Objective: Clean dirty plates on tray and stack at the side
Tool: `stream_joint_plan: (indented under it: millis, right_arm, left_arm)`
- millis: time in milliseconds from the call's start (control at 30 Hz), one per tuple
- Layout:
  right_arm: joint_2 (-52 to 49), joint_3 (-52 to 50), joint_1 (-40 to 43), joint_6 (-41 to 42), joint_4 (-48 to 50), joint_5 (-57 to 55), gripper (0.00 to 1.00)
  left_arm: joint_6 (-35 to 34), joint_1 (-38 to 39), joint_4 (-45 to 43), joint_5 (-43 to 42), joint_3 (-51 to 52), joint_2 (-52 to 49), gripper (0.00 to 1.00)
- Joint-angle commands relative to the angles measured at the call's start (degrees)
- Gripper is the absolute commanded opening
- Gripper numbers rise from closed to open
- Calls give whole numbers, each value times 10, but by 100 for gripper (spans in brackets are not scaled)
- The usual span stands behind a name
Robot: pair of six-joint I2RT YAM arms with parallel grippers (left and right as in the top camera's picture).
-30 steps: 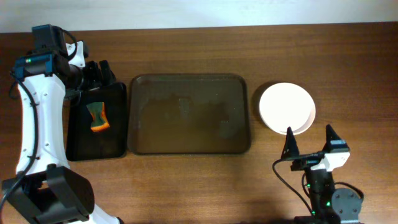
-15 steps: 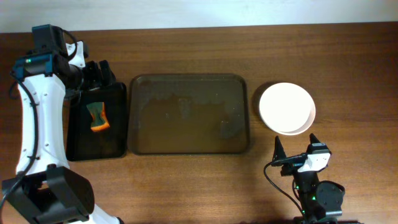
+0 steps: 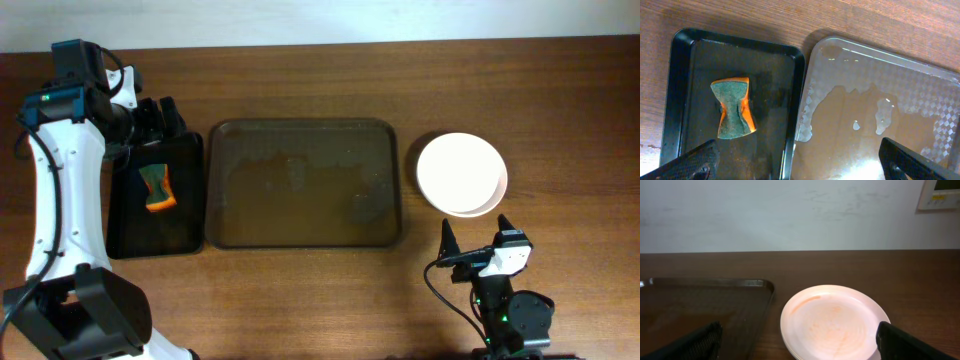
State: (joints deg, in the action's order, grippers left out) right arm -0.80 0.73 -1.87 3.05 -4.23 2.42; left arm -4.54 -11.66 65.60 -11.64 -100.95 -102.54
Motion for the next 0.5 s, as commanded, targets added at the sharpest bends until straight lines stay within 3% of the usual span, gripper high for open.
stream_joint_plan:
  millis: [0, 133, 233, 467]
  right_arm:
    - [5, -4, -4, 6, 0, 3, 98]
    - [5, -4, -4, 6, 0, 3, 98]
    - [5, -4, -4, 6, 0, 3, 98]
    - [5, -4, -4, 6, 0, 3, 98]
  left_arm:
    - [-2, 0, 0, -4, -2, -2, 100]
    - [-1, -10, -1, 8, 0, 11, 100]
    - [4, 1, -68, 10, 45, 70, 100]
    - [33, 14, -384, 9, 403, 360, 100]
